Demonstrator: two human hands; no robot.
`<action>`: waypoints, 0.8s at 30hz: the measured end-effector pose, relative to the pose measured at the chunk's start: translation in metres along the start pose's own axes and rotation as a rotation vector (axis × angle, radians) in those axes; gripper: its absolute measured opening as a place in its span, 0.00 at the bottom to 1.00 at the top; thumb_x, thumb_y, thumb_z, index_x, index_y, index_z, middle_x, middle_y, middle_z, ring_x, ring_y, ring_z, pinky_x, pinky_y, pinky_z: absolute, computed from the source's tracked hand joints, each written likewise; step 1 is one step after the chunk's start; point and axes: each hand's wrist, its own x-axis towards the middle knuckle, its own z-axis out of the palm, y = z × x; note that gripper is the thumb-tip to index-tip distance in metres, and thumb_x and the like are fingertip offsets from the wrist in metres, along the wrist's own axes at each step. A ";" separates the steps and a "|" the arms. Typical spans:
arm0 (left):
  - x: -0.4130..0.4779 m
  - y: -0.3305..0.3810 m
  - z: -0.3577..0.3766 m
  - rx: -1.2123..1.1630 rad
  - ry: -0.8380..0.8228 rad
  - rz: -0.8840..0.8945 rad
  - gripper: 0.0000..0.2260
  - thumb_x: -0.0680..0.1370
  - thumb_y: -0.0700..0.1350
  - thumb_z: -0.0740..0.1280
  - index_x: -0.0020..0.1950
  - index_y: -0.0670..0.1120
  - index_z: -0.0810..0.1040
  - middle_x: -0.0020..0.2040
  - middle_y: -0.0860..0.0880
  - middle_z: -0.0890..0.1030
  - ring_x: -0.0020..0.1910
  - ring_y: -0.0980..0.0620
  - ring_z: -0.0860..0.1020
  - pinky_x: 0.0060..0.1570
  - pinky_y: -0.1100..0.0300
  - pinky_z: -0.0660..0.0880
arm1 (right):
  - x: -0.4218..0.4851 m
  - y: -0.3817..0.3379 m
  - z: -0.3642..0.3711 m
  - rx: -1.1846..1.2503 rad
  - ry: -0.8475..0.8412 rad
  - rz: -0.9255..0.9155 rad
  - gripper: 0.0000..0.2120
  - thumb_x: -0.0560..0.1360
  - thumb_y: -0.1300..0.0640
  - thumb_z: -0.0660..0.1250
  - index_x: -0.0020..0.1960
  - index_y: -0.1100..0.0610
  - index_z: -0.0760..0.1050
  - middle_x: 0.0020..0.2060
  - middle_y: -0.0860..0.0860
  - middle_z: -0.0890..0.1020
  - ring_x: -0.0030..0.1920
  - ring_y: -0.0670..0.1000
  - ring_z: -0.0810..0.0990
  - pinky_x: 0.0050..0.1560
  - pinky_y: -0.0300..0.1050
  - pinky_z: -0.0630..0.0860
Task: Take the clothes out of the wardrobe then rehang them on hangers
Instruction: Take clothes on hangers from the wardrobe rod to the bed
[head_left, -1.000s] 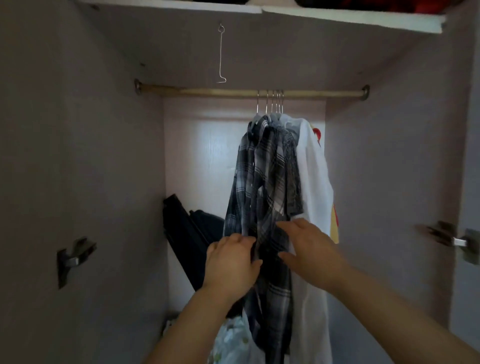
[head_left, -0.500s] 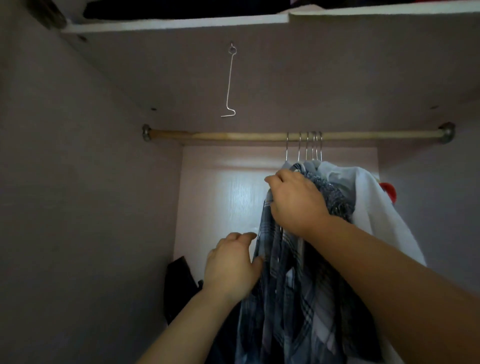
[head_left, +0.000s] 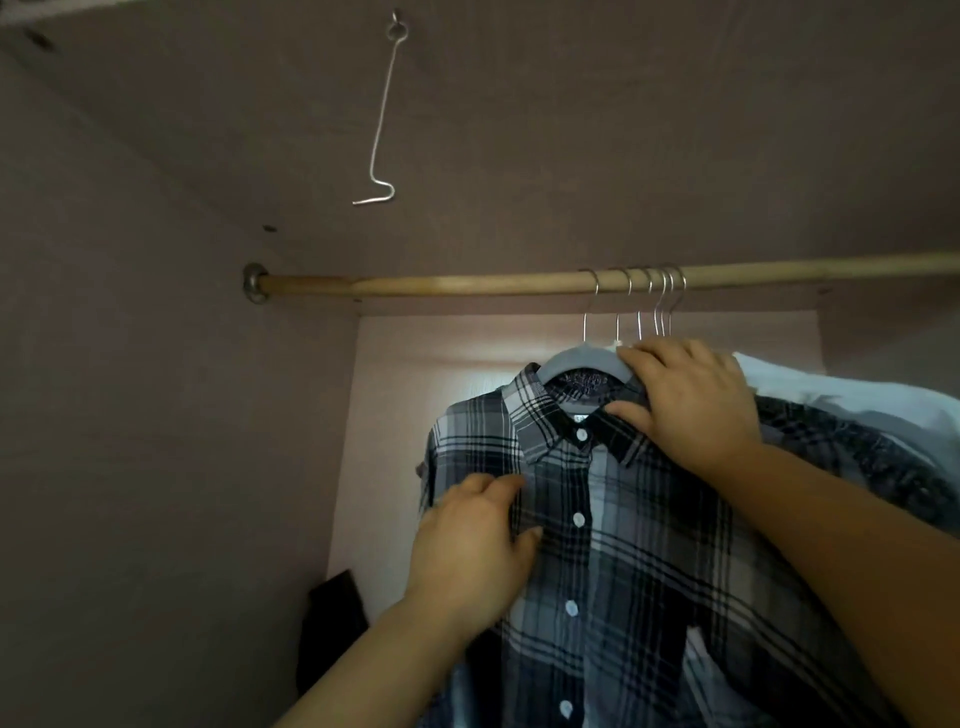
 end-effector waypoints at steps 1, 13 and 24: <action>0.003 -0.001 0.002 0.008 -0.001 -0.004 0.24 0.78 0.54 0.61 0.73 0.54 0.61 0.67 0.53 0.69 0.66 0.53 0.66 0.66 0.56 0.66 | 0.002 -0.001 0.005 -0.003 0.022 -0.005 0.34 0.69 0.36 0.66 0.68 0.55 0.70 0.63 0.52 0.74 0.61 0.58 0.71 0.57 0.53 0.67; 0.012 -0.010 0.010 0.035 -0.001 0.026 0.24 0.78 0.54 0.61 0.73 0.55 0.61 0.68 0.54 0.67 0.68 0.54 0.65 0.67 0.57 0.63 | 0.020 -0.006 0.028 -0.283 0.087 -0.203 0.43 0.57 0.41 0.78 0.62 0.67 0.73 0.48 0.61 0.79 0.48 0.60 0.77 0.46 0.50 0.74; 0.018 -0.012 -0.019 0.043 0.219 0.097 0.28 0.78 0.54 0.60 0.75 0.56 0.53 0.72 0.55 0.60 0.70 0.55 0.59 0.69 0.59 0.58 | 0.027 -0.004 -0.013 -0.175 0.255 -0.294 0.39 0.59 0.46 0.78 0.63 0.68 0.73 0.51 0.63 0.79 0.43 0.62 0.79 0.25 0.46 0.75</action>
